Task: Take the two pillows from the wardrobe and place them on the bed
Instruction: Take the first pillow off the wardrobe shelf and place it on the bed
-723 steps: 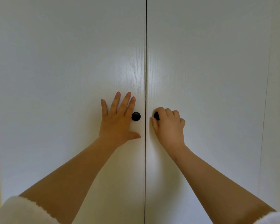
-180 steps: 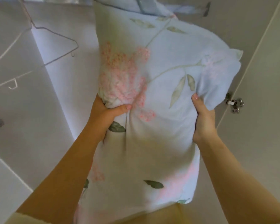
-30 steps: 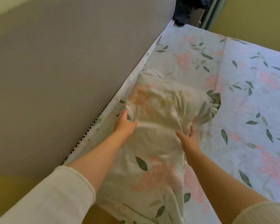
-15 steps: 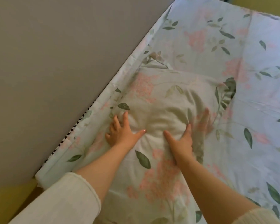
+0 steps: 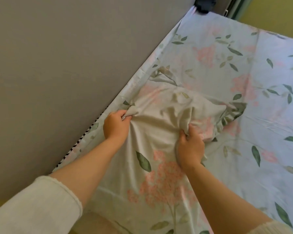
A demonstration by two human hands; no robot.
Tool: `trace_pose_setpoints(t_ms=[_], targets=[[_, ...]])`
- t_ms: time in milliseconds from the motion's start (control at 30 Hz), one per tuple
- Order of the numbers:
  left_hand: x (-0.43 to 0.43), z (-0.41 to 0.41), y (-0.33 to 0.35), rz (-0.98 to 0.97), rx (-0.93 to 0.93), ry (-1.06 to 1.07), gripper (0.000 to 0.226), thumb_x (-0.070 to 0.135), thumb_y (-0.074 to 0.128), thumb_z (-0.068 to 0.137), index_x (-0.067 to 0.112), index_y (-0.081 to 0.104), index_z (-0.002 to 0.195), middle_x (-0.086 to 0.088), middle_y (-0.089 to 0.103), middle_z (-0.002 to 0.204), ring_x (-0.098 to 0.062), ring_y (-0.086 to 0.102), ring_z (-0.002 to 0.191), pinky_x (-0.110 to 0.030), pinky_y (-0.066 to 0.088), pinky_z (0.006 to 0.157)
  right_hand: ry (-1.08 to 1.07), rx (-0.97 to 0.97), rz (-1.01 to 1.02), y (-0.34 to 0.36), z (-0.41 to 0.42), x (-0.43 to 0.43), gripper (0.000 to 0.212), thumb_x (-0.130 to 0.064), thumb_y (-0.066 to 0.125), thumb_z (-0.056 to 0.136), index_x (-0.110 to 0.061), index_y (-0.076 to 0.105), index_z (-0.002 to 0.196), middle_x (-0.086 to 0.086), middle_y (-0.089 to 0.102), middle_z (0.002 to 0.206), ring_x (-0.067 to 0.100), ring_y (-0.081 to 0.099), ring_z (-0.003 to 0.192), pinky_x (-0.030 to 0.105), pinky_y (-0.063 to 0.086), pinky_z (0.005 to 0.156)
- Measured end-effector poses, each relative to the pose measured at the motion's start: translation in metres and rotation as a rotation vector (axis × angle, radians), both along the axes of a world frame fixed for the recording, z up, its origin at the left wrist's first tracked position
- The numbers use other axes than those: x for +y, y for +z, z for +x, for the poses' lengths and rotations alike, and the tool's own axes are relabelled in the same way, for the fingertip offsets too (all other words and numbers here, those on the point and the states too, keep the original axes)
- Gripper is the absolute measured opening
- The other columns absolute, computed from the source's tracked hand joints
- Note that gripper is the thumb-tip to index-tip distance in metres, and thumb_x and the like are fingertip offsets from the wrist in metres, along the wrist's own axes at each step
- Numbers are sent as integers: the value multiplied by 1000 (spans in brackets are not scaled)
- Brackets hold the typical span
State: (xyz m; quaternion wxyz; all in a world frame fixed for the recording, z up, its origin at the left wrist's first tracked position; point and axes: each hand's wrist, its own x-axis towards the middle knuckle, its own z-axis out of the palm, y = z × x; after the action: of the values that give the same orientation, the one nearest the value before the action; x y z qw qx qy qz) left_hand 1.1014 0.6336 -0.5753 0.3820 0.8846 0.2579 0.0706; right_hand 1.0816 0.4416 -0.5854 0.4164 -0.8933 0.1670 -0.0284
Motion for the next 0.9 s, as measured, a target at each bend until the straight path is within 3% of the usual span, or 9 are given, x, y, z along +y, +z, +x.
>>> trace_pose_setpoints(t_ms=[100,267,333,467,533,633,767,900], targets=[[8,13,44,6,-120,-11,19,15,56,85,10,68,99,-14,55,89,-26,49,78,-26,26,60,-19,-105,23,32,11,13,29,-21,44,94,-23,57,119,9,66,111,32,59,98,36,44,79],[34,31,94,40,-219,-2,23,19,55,86,15,66,106,-18,59,101,-33,55,91,-29,40,73,-8,-167,65,76,32,41,34,-25,42,95,-25,50,127,8,63,118,31,57,101,38,45,84],[48,38,92,58,-41,-37,29,19,53,86,21,61,115,-15,60,114,-33,56,102,-34,45,83,-14,8,32,74,38,47,37,-24,41,93,-26,41,130,11,60,119,31,56,99,39,42,80],[66,28,52,49,429,-239,52,26,50,89,25,34,138,-12,43,142,-33,46,123,-41,42,101,5,452,33,41,23,59,64,-25,45,88,-30,13,143,18,39,140,41,43,121,56,38,99],[70,8,27,36,565,-283,57,32,48,89,25,25,141,-12,32,148,-34,40,127,-45,40,102,20,539,59,23,4,64,72,-33,50,88,-30,7,145,15,26,149,41,34,130,56,35,104],[81,-30,-8,89,670,-280,58,41,45,88,27,25,140,-7,23,151,-32,30,133,-45,33,107,-11,636,167,-4,-26,72,82,-44,57,83,-28,6,146,16,20,151,42,28,134,54,33,107],[98,-73,-36,211,546,-60,61,54,48,84,33,28,138,-4,18,153,-28,18,138,-44,22,108,-103,676,352,-34,-69,79,97,-50,66,75,-26,6,146,16,22,152,39,27,136,52,30,110],[112,-108,-58,48,413,377,75,54,61,75,23,31,136,-12,25,148,-32,26,134,-51,26,104,-197,662,572,-53,-94,85,103,-51,68,72,-29,-1,145,8,18,154,35,29,136,49,31,110]])
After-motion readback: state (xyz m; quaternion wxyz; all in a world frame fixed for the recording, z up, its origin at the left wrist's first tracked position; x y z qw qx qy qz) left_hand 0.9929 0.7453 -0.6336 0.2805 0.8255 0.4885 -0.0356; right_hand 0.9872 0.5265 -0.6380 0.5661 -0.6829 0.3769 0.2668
